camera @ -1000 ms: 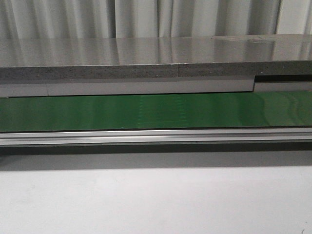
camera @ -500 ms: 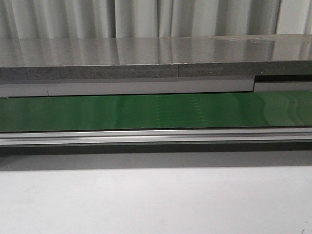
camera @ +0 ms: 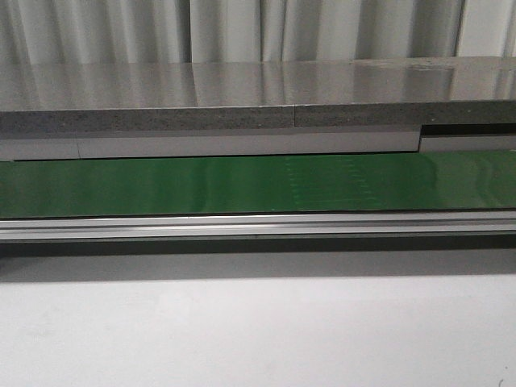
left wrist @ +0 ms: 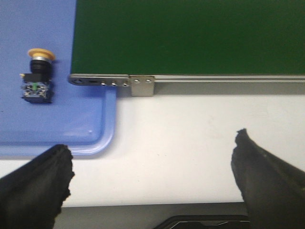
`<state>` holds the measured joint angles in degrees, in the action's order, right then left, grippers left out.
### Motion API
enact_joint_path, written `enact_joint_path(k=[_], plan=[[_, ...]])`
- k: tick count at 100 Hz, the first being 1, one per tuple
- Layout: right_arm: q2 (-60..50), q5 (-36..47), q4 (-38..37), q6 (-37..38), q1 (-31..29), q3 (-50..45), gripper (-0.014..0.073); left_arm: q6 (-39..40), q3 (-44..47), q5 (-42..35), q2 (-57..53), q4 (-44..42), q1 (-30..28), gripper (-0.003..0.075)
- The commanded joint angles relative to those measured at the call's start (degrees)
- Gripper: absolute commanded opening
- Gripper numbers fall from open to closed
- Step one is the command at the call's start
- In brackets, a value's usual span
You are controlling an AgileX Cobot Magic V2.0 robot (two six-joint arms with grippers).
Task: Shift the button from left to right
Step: 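Lower the left gripper and grasp the yellow-capped button in the tray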
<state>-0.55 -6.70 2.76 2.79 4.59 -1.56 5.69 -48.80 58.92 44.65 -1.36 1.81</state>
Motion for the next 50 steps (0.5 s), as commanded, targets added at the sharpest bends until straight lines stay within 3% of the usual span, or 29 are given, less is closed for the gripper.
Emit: enact_joint_path(k=[1, 50], plan=[[-1.19, 4.70, -0.77, -0.03, 0.12, 0.84, -0.0067, 0.91, -4.78, -1.94, 3.74, -0.79, -2.55, 0.0637], [-1.19, 4.70, -0.77, -0.03, 0.12, 0.84, -0.0067, -2.33, -18.19, -4.38, 29.63, -1.20, -22.05, 0.0637]])
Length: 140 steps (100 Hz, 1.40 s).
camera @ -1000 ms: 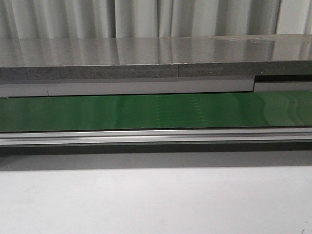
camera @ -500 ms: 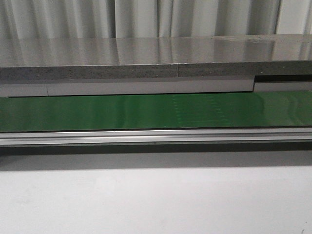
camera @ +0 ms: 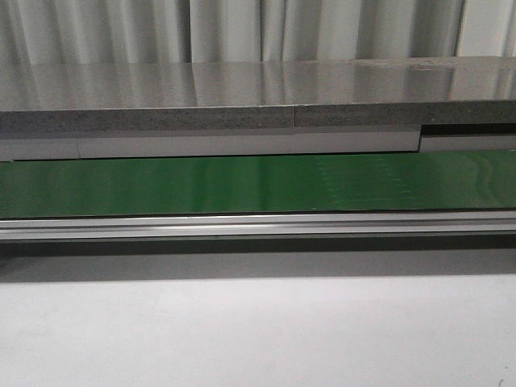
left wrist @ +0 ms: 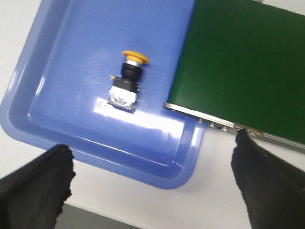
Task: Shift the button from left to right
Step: 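Lower the left gripper and grasp the yellow-capped button in the tray, then carry the button onto the conveyor belt start and open the left gripper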
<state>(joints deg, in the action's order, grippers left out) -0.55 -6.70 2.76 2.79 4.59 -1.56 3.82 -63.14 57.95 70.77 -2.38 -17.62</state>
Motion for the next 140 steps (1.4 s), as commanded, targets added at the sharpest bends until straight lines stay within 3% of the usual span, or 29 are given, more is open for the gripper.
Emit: enact_joint_path(k=[1, 19, 53, 131, 140], plan=[[-1.19, 4.70, -0.77, -0.03, 0.12, 0.84, -0.0067, -0.51, -4.03, -3.54, 3.88, -0.18, -2.80, 0.0637], [-1.19, 4.70, -0.77, -0.03, 0.12, 0.84, -0.0067, -0.90, -7.98, -5.52, 13.17, -0.44, -6.08, 0.0637], [-1.19, 4.70, -0.77, -0.03, 0.12, 0.84, -0.0067, -1.58, -9.21, -7.95, 24.28, -0.44, -6.25, 0.0637], [-1.19, 4.70, -0.77, -0.03, 0.12, 0.84, -0.0067, -2.20, -9.31, -12.79, 38.10, -0.15, -6.25, 0.0636], [-1.19, 4.70, -0.77, -0.03, 0.12, 0.84, -0.0067, -2.20, -9.31, -13.15, 38.35, -0.15, -6.25, 0.0599]])
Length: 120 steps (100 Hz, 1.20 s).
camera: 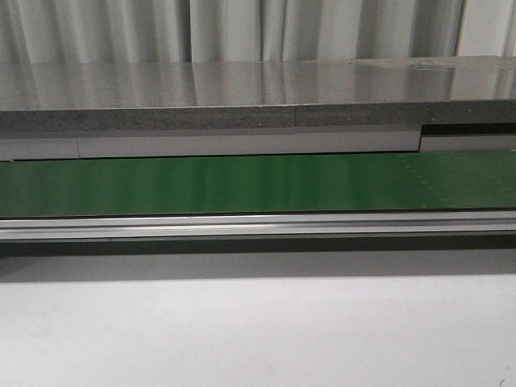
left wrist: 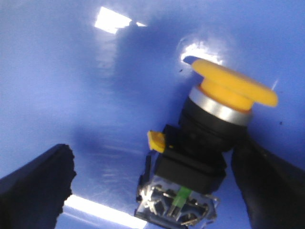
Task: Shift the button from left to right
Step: 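Carry the button onto the conveyor belt start and open the left gripper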
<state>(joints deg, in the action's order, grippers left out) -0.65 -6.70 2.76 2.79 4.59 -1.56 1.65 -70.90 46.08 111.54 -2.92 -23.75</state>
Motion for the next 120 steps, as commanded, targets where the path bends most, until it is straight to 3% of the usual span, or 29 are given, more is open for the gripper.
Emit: enact_joint_path(k=[1, 10, 27, 41, 70, 120], plan=[[-1.10, 4.70, -0.77, -0.03, 0.12, 0.84, -0.0067, -0.03, -1.55, -1.28, -2.42, 0.39, -0.12, 0.0584], [-1.10, 4.70, -0.77, -0.03, 0.12, 0.84, -0.0067, -0.03, -1.55, -1.36, -2.42, 0.39, -0.12, 0.0455], [-1.10, 4.70, -0.77, -0.03, 0.12, 0.84, -0.0067, -0.03, -1.84, -0.93, -2.42, 0.39, -0.12, 0.0119], [-1.10, 4.70, -0.77, -0.03, 0.12, 0.84, -0.0067, -0.03, -3.81, 1.19, -4.19, 0.68, -0.12, -0.0021], [-1.10, 4.70, -0.77, -0.03, 0.12, 0.84, -0.0067, -7.61, -6.58, 4.60, -13.42, 10.40, 2.80, -0.0020], [-1.10, 4.70, -0.77, -0.03, 0.12, 0.84, -0.0067, -8.71, -6.58, 5.53, -13.40, 10.42, 15.46, -0.0020]])
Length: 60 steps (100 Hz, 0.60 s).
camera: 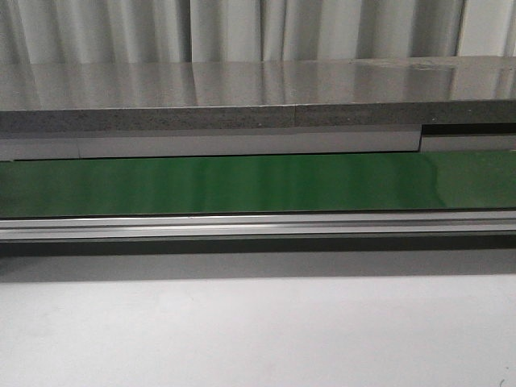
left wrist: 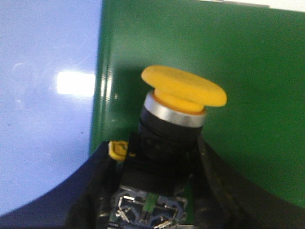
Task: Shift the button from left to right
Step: 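Carry the button onto the conveyor belt start and open the left gripper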
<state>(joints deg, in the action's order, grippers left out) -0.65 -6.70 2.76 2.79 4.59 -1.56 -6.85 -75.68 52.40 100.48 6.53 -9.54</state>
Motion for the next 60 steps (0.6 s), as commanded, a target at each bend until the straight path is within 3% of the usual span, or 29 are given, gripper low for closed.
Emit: enact_joint_path(k=[1, 11, 23, 49, 60], plan=[[-1.10, 4.70, -0.77, -0.03, 0.12, 0.84, -0.0067, -0.20, -1.80, -0.81, -2.34, 0.98, 1.37, -0.0020], [-1.10, 4.70, -0.77, -0.03, 0.12, 0.84, -0.0067, -0.20, -1.67, -0.46, -2.34, 0.98, 1.59, -0.0012], [-1.10, 4.70, -0.77, -0.03, 0.12, 0.84, -0.0067, -0.20, -1.67, -0.33, -2.34, 0.98, 1.59, 0.0078], [-1.10, 4.70, -0.77, -0.03, 0.12, 0.84, -0.0067, -0.20, -1.67, 0.74, -2.34, 0.98, 1.59, 0.0501], [-1.10, 4.70, -0.77, -0.03, 0.12, 0.84, -0.0067, -0.20, -1.67, 0.74, -2.34, 0.98, 1.59, 0.0606]])
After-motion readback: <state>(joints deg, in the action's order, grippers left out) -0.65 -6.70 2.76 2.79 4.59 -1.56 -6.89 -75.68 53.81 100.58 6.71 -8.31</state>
